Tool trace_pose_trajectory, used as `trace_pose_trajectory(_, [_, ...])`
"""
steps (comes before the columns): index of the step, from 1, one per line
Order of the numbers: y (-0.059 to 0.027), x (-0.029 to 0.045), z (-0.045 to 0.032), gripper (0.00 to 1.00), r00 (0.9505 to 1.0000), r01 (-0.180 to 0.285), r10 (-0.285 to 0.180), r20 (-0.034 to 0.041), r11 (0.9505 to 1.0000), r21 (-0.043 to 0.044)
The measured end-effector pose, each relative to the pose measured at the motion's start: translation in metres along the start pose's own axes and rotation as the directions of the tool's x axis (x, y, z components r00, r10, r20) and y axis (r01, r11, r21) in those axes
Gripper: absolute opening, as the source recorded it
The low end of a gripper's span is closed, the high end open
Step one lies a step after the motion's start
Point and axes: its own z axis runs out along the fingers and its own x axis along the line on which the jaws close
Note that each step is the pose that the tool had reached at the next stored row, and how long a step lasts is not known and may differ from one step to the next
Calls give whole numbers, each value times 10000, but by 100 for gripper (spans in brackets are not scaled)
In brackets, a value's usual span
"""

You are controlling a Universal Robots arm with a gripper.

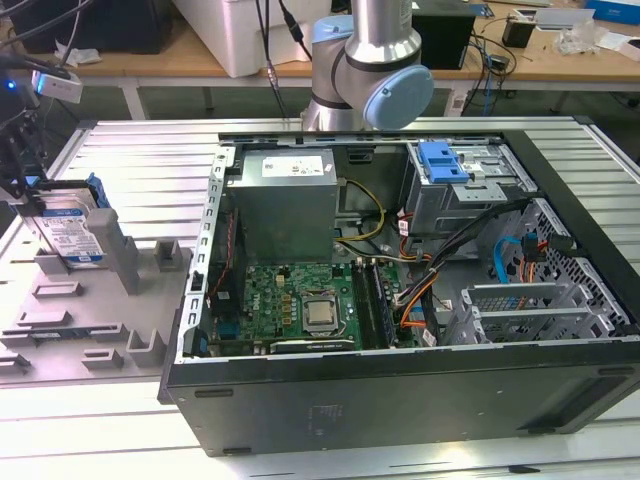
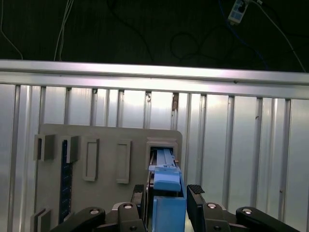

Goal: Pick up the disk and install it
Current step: 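Pick up the disk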

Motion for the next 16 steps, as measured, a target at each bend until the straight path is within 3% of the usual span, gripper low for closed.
trace_pose_trajectory(16, [1,8,2,46,10000,-1,1,-7,10000,-1])
